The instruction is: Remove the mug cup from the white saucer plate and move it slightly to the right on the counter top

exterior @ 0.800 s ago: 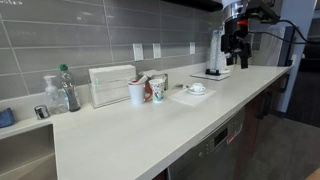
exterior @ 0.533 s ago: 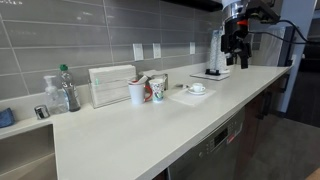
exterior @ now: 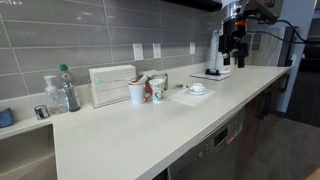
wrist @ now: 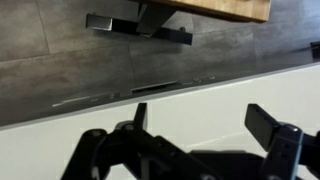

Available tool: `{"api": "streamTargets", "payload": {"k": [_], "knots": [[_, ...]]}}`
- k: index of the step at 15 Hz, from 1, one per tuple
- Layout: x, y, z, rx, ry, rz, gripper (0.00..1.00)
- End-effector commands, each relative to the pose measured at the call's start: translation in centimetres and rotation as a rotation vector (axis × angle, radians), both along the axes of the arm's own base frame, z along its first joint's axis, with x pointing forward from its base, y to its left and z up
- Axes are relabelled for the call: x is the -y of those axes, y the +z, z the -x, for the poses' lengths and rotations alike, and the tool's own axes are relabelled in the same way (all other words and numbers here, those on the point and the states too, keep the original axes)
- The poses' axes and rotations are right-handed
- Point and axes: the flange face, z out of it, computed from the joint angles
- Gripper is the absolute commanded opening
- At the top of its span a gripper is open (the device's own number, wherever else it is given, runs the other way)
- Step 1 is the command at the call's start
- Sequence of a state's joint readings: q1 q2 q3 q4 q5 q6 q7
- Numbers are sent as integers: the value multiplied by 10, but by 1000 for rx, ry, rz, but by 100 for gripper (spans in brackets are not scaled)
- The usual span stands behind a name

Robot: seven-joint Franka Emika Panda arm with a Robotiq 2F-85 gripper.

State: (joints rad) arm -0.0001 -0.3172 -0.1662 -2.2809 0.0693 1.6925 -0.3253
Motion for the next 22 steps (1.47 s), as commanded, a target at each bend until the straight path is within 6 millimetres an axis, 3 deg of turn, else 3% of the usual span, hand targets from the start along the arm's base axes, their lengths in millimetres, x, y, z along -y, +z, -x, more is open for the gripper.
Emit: {"api": "streamTargets", "payload": {"k": [1, 12, 18, 22], "knots": [[5, -6, -36, 110, 45, 77, 100], [54, -70, -125, 305, 27, 141, 100], [52, -110, -158, 343, 69, 123, 100], [56, -124, -172, 358, 81, 115, 100]]}}
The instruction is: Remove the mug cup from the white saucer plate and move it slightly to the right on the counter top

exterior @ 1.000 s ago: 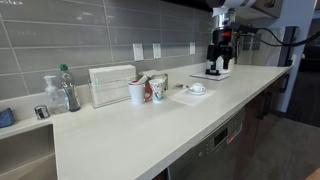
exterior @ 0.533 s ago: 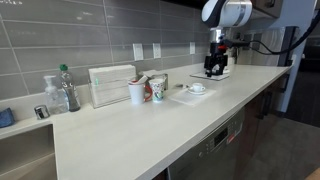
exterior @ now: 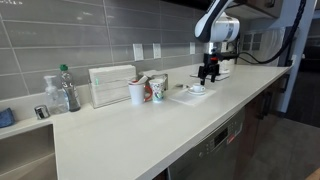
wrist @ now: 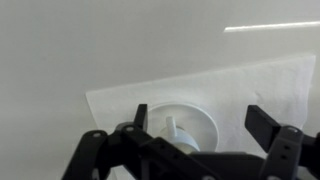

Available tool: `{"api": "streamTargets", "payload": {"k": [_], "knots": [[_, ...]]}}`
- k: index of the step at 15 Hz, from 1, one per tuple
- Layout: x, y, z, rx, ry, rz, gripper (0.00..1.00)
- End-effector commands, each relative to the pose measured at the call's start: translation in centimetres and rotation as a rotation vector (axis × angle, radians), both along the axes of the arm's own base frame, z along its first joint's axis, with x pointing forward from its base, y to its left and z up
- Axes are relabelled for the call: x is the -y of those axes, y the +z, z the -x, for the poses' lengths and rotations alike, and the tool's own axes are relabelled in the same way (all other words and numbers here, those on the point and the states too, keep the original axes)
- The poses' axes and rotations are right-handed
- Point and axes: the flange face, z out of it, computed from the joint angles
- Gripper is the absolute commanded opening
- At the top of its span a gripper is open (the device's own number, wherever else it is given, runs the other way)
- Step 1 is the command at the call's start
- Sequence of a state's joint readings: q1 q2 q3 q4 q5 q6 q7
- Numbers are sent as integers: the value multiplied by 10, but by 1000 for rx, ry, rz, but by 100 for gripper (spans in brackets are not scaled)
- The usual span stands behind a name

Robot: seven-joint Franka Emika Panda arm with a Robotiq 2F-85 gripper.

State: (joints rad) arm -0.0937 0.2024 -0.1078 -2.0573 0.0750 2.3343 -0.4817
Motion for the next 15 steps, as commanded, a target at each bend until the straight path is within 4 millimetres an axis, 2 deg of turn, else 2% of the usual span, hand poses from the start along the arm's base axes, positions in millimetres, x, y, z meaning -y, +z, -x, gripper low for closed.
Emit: {"api": "streamTargets", "payload": {"k": [1, 4, 6, 7, 11, 15], "knots": [[8, -13, -15, 14, 22, -22, 100], [12, -19, -22, 10, 16, -29, 100], [14, -22, -25, 8, 9, -32, 84], [14, -24, -27, 6, 6, -34, 71], [17, -31, -30, 2, -7, -42, 50], [19, -34, -33, 13, -22, -52, 50]]}}
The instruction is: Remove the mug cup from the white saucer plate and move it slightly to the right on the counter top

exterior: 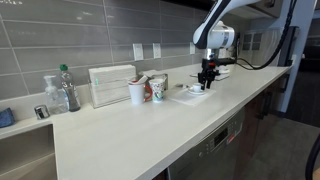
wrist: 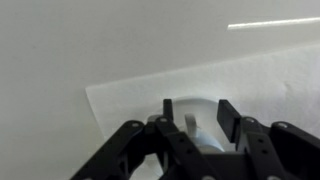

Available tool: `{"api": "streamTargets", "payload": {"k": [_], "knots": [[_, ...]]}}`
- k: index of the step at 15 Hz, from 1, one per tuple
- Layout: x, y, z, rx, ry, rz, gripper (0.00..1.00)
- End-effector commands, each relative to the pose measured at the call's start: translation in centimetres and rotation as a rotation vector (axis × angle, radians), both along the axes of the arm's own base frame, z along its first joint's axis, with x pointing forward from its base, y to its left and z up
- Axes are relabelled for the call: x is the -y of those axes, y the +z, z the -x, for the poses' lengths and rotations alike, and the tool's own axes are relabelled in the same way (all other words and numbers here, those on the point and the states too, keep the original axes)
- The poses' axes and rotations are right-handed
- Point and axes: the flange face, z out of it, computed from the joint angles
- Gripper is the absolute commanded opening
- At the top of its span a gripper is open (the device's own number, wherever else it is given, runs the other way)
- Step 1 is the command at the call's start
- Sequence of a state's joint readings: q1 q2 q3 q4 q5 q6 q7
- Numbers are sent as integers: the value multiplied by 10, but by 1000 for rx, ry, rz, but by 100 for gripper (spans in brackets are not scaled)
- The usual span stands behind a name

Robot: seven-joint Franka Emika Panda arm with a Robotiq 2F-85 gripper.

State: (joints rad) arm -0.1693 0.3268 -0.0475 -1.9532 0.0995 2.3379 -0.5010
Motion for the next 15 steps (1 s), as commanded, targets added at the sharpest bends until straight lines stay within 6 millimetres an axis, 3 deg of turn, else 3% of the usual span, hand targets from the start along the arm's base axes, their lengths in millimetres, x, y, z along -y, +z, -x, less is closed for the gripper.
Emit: {"api": "streamTargets", "payload": {"k": [1, 4, 9, 11, 12, 15], "knots": [[4, -5, -7, 27, -14, -30, 47], [5, -6, -9, 43, -22, -35, 35], [3, -9, -12, 57, -30, -47, 37], [3, -11, -12, 55, -31, -48, 26], [3, -11, -12, 56, -32, -48, 10], [4, -8, -10, 55, -40, -49, 0]]}}
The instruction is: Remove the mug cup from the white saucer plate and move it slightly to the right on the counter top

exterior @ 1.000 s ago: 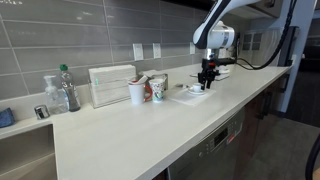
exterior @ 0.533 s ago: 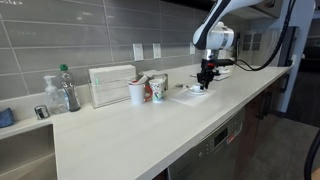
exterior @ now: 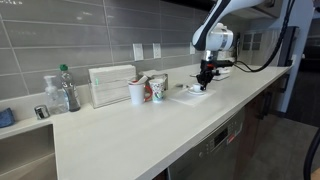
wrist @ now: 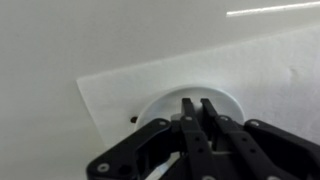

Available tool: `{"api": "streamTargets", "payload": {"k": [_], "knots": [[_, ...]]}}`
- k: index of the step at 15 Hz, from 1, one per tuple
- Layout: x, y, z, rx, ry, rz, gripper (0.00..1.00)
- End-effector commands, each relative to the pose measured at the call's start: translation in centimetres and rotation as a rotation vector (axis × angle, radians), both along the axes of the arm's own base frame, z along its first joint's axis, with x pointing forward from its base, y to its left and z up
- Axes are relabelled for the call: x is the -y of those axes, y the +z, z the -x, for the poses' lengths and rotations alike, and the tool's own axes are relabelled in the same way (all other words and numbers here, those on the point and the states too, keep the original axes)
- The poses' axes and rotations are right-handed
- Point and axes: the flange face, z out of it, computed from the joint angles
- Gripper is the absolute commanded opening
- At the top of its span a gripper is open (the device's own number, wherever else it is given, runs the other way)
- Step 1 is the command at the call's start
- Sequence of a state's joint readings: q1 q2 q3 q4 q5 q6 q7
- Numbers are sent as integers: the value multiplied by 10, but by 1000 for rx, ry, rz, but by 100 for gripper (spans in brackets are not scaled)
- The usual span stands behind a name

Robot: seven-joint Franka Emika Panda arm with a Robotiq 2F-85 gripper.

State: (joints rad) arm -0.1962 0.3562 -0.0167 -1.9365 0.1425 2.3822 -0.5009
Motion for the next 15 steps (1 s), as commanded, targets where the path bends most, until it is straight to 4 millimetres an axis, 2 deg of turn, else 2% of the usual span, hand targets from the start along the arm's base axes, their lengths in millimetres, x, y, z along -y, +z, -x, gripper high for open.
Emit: {"api": "streamTargets", "payload": {"k": [1, 6, 10, 15], "knots": [[4, 2, 1, 16, -14, -19, 2], [7, 34, 5, 57, -25, -28, 3], [25, 55, -2, 81, -79, -28, 3], [55, 60, -16, 55, -170, -27, 3]]}}
